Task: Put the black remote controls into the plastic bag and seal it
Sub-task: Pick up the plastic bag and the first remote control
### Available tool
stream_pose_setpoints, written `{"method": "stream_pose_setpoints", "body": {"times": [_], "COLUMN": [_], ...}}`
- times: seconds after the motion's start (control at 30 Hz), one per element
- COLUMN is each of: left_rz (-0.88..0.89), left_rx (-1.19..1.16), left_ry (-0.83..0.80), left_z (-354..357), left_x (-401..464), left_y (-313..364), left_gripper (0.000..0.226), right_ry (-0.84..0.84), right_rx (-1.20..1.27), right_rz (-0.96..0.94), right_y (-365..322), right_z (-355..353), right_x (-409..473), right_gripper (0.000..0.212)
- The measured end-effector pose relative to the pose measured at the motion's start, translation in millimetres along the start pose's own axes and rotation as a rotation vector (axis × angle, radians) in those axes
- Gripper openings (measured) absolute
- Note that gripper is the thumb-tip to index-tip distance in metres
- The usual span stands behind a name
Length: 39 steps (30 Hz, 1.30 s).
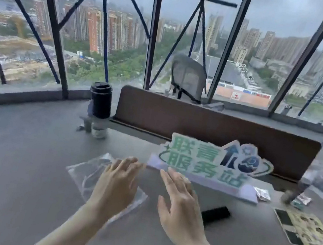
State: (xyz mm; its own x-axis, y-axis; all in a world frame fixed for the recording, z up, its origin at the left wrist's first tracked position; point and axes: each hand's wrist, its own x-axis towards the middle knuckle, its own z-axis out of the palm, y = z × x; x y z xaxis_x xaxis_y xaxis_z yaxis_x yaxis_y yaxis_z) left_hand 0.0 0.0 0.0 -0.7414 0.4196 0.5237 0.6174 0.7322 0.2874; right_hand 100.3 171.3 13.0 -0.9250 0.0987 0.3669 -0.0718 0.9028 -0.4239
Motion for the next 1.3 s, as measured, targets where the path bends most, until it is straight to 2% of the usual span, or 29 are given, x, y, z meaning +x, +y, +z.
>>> {"method": "stream_pose_setpoints", "body": {"times": [0.13, 0.2, 0.33, 0.5, 0.6, 0.67, 0.73, 0.8, 0.87, 0.93, 1.1, 1.17, 1.3], "left_rz": [-0.100, -0.147, -0.204, -0.200, -0.225, -0.197, -0.169, -0.137, -0.083, -0.037, 0.020, 0.020, 0.002], "left_rx": [0.052, 0.098, 0.157, 0.139, 0.097, 0.091, 0.083, 0.075, 0.100, 0.113, 0.067, 0.040, 0.025], "left_ry": [-0.204, -0.262, -0.271, -0.210, -0.174, -0.164, -0.199, -0.221, -0.196, -0.138, -0.028, -0.009, 0.019], "left_z": [56.3, 78.2, 109.4, 122.5, 115.9, 110.0, 100.7, 89.3, 77.1, 66.3, 50.0, 46.3, 41.5], "left_x": [-66.6, -93.8, -115.5, -132.1, -140.9, -145.8, -149.5, -152.9, -157.1, -162.9, -170.5, -169.7, -169.6], "left_y": [-34.8, -47.4, -71.2, -81.9, -74.1, -66.8, -59.7, -51.8, -41.3, -29.1, 0.8, 11.7, 24.1], "left_gripper": [0.046, 0.051, 0.053, 0.023, 0.026, 0.038, 0.047, 0.042, 0.027, 0.022, 0.021, 0.020, 0.021], "right_ry": [-0.253, -0.300, -0.308, -0.323, -0.352, -0.418, -0.463, -0.430, -0.330, -0.286, -0.420, -0.403, -0.268], "right_rx": [-0.039, -0.054, -0.127, -0.204, -0.229, -0.221, -0.136, -0.010, 0.268, 0.527, 0.701, 0.817, 1.107], "right_rz": [0.092, 0.110, 0.170, 0.273, 0.337, 0.371, 0.425, 0.466, 0.520, 0.582, 0.705, 0.733, 0.658], "right_y": [15.2, 19.0, 31.1, 29.7, 23.5, 17.9, 12.5, 11.0, 11.5, 11.4, 0.2, -6.0, -9.6], "right_z": [66.1, 92.8, 124.4, 137.8, 132.8, 126.4, 118.8, 110.5, 98.4, 83.4, 63.0, 64.8, 72.2], "right_x": [-56.1, -84.4, -119.7, -155.0, -166.8, -172.5, -178.8, -185.2, -186.7, -182.4, -159.5, -145.7, -134.2], "right_gripper": [0.062, 0.064, 0.066, 0.062, 0.050, 0.046, 0.039, 0.033, 0.028, 0.022, 0.011, 0.012, 0.018]}}
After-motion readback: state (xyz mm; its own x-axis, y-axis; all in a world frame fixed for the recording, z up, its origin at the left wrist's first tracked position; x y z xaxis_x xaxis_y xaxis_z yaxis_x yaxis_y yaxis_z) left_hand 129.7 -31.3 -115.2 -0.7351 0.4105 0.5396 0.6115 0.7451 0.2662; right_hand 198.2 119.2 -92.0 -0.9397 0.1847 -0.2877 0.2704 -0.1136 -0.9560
